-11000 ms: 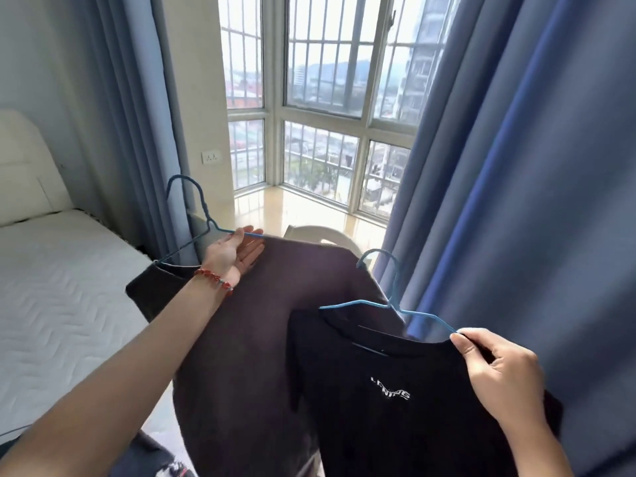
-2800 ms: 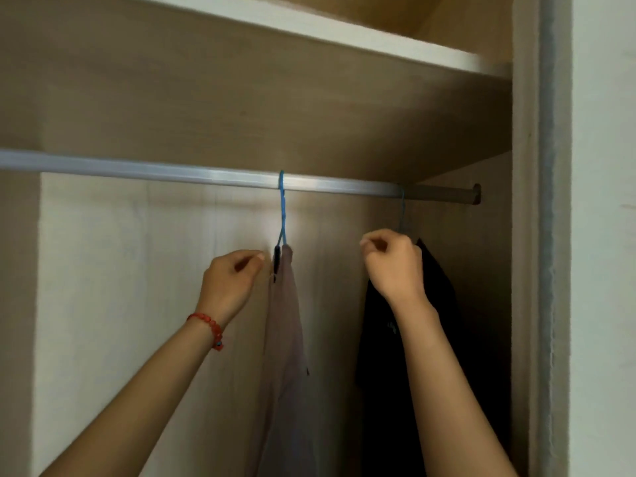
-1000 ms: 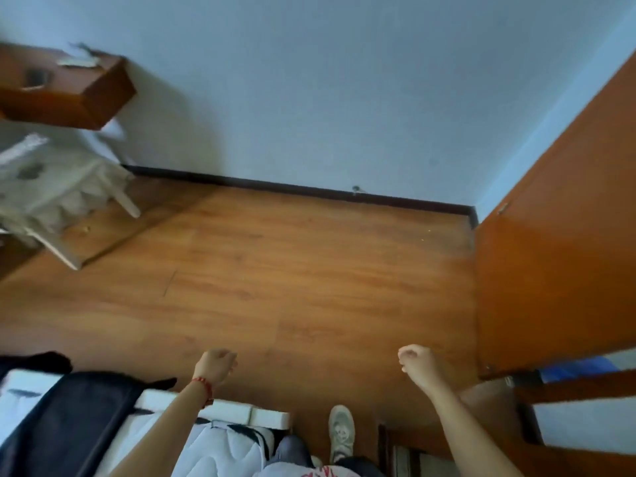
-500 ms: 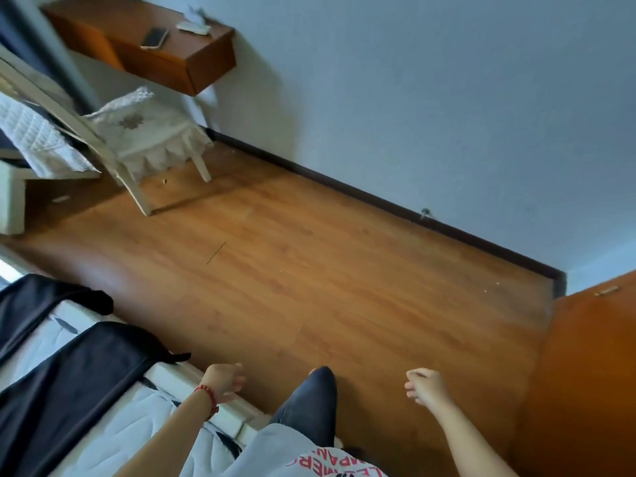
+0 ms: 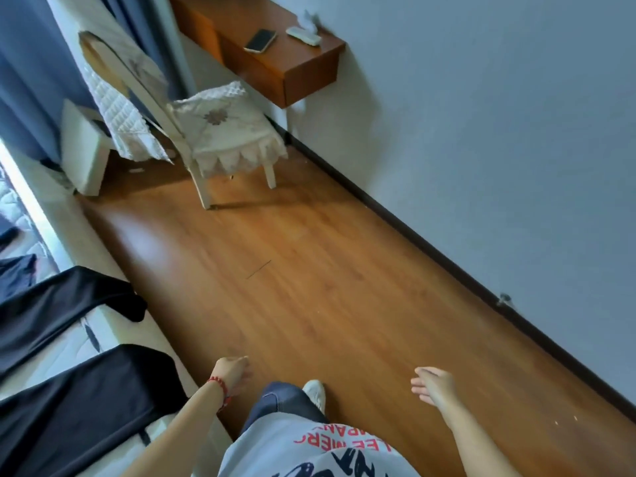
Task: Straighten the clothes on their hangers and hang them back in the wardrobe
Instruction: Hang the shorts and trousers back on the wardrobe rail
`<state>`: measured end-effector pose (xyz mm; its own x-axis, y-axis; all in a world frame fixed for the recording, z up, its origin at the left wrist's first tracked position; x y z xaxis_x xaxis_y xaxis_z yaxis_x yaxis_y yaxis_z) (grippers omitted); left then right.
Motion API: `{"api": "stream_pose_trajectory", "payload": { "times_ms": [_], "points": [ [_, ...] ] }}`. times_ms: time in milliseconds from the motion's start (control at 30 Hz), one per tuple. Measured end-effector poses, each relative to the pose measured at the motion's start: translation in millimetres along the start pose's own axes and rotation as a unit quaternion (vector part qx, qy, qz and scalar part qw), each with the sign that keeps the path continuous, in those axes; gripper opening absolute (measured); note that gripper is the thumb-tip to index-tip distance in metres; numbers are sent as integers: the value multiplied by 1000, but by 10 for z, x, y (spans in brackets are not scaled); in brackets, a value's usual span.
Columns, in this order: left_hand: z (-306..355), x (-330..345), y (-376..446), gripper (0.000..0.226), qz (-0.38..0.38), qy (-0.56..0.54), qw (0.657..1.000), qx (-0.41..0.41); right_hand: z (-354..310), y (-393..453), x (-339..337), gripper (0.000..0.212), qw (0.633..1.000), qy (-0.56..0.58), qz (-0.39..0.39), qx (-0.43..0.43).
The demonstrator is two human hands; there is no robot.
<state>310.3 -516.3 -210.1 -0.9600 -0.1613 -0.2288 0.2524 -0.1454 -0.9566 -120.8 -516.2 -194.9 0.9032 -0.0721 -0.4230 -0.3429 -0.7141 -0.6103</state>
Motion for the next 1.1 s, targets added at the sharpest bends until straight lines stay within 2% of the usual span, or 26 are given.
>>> {"api": "stream_pose_trajectory", "payload": {
  "times_ms": [233,400,500,667,833,967,1100],
  "points": [
    [786,-285,89,18,34,-69,997,-8,-1119,1000,489,24,994,-76,-73,-35],
    [917,-506,258,22,46,-166,984,-55,-1907,1684,957,26,979,-137,-136,-70],
    [879,-595,337,21,74,-246,962,-90,-2501,2091,1376,26,960,-177,-190,-102],
    [825,-526,322,30,92,-363,915,-150,-3549,2461,2326,19,897,-276,-294,-182],
    [936,-524,260,31,103,-466,860,-181,-4397,2363,3486,16,823,-334,-370,-273],
    [966,-638,364,33,110,-539,810,-204,-4747,2093,4460,16,766,-362,-431,-311],
    [987,-958,603,34,123,-578,776,-221,-4910,1940,5313,16,737,-379,-461,-319]
  ]
}}
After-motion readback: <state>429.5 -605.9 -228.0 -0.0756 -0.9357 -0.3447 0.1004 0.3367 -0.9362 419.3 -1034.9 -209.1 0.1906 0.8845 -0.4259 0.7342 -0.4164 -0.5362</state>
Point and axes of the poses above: each hand's wrist, its own y-axis towards the middle knuckle, its own x-axis out of the palm, z = x × y, the point moved 8 cm from there along y, towards the middle knuckle, and after that the axes turned 15 degrees about -x, right-handed, at the moved point
